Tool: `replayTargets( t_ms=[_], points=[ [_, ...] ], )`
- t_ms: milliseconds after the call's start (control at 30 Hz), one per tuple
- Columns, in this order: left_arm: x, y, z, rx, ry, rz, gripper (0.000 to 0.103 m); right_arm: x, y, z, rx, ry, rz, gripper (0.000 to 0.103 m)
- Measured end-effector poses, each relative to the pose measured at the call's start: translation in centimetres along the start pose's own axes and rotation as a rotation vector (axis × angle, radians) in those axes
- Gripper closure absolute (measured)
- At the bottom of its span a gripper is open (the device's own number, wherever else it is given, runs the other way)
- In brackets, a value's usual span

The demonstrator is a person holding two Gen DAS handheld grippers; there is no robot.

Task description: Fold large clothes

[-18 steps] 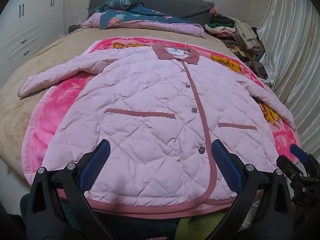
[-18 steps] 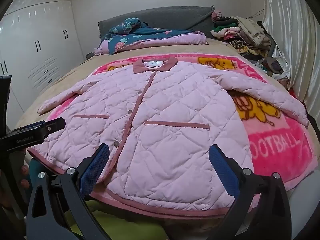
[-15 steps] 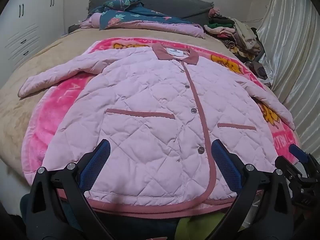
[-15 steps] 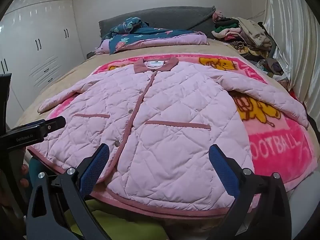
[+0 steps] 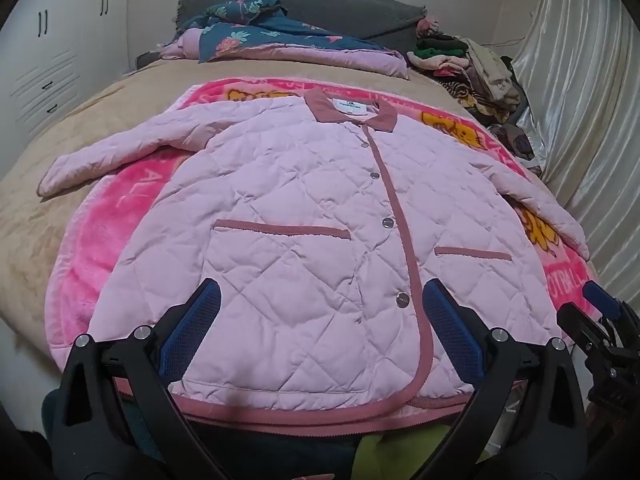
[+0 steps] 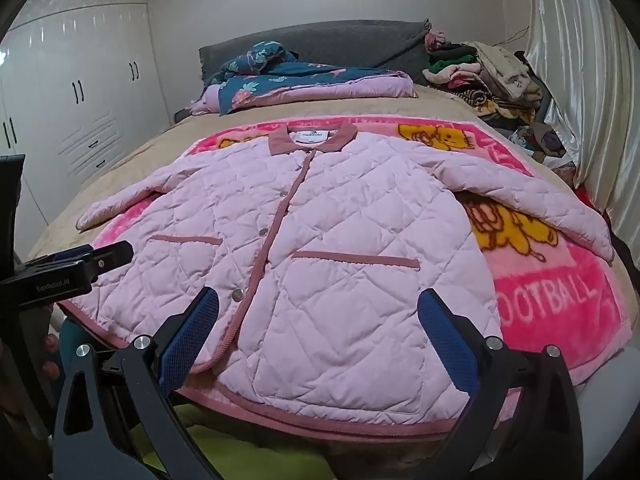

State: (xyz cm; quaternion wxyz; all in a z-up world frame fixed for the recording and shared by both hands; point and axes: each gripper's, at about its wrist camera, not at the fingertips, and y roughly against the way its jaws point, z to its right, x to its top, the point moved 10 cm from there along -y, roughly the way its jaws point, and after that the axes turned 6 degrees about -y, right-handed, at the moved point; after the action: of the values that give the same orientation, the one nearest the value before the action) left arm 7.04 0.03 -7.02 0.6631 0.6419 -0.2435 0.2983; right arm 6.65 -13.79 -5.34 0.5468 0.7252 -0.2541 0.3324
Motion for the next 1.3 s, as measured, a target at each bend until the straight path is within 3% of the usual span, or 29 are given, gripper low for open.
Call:
replayTargets(
  t_ms=[1300],
  points=[
    [0.09, 0.01, 0.09, -0.005, 0.0, 0.004, 0.008, 0.05, -0.2, -0.35, 0.014, 0.012, -0.002, 0.004]
  ],
)
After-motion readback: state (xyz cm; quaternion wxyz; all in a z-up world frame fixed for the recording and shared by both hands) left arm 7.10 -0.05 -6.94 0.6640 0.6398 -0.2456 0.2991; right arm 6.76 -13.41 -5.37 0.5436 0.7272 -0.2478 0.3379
